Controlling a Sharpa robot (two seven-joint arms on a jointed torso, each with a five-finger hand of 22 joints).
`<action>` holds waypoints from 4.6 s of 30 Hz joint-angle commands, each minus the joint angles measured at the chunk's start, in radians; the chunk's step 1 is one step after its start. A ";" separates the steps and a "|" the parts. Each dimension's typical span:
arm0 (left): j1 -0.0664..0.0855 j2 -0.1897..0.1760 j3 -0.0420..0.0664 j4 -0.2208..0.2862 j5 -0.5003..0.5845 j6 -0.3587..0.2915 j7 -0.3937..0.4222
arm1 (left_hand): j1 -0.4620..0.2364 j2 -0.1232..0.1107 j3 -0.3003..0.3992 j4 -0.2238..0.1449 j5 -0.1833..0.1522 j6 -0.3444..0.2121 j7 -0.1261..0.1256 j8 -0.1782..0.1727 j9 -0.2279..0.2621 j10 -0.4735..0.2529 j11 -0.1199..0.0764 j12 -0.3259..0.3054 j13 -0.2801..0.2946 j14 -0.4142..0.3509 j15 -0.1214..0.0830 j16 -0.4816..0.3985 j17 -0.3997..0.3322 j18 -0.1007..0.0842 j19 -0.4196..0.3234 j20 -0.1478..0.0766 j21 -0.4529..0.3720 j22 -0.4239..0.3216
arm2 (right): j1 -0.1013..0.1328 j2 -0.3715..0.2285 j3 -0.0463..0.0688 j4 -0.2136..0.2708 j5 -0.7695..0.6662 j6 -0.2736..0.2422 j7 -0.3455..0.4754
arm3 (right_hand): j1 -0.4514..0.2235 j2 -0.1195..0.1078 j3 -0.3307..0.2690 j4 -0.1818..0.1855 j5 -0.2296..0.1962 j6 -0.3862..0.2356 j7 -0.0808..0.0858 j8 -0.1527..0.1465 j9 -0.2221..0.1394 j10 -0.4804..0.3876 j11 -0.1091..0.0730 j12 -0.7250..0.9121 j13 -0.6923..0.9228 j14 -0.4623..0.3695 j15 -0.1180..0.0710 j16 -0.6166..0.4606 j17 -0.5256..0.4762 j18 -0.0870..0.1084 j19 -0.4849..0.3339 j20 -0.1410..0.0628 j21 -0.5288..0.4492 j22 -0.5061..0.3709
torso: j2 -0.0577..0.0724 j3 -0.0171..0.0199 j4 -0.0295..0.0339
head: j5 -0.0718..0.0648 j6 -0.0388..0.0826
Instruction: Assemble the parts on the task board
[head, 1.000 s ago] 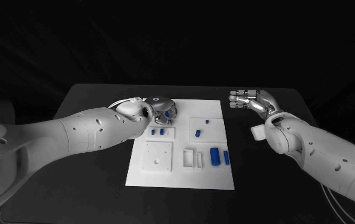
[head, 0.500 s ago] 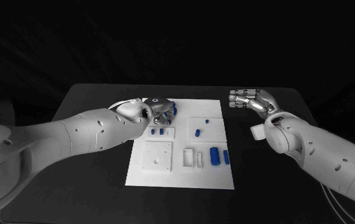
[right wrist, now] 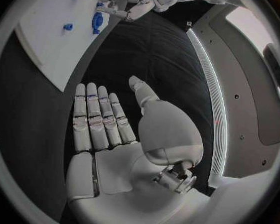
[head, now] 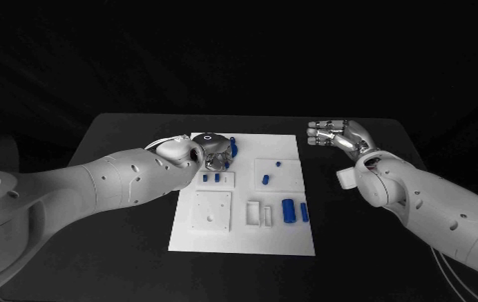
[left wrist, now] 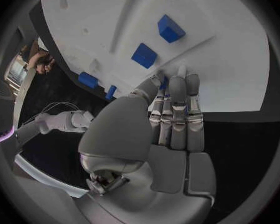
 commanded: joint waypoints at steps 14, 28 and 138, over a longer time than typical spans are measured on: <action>-0.007 0.005 0.000 -0.002 0.007 0.006 0.006 | -0.013 0.026 0.001 0.027 0.002 0.041 -0.005 -0.001 -0.001 0.047 -0.012 -0.003 0.000 0.024 -0.004 0.020 0.006 0.011 0.002 -0.001 0.024 0.021 | 0.000 -0.001 0.000 0.005 0.010 0.019 0.008 | -0.005 0.002 0.009 0.000 0.004 -0.004 -0.001 -0.004 -0.001 -0.008 0.000 -0.004 -0.001 -0.008 0.000 -0.004 -0.001 -0.001 -0.008 0.002 0.002 -0.001 | -0.001 0.0001 -0.0002 | 0.002 -0.004; -0.007 -0.014 0.002 0.021 0.046 -0.057 -0.035 | 0.005 0.053 -0.010 0.032 0.003 0.088 -0.014 -0.001 0.000 0.089 -0.027 -0.003 0.000 0.057 -0.016 0.035 0.015 0.008 0.021 -0.014 0.055 0.022 | 0.000 0.002 0.000 0.000 0.010 0.017 0.007 | -0.004 0.001 0.010 0.001 0.004 -0.003 -0.002 -0.004 -0.001 -0.008 0.000 -0.004 -0.001 -0.010 0.001 -0.004 -0.002 -0.021 -0.058 0.005 0.000 -0.001 | 0.000 -0.0003 -0.0005 | 0.004 -0.001; -0.035 -0.095 0.074 0.080 0.136 0.102 -0.100 | 0.005 0.040 0.035 0.005 -0.014 0.070 -0.008 -0.002 -0.001 0.061 -0.016 -0.003 0.000 0.064 -0.012 0.025 0.023 0.019 0.002 -0.011 0.112 0.020 | 0.000 -0.002 0.000 -0.004 0.010 0.026 0.010 | -0.005 0.002 0.012 0.001 0.005 -0.002 -0.002 -0.004 -0.001 -0.008 0.000 -0.004 -0.001 -0.008 0.001 -0.004 -0.001 -0.024 -0.058 0.003 0.001 -0.001 | 0.000 0.0005 0.0006 | 0.005 -0.008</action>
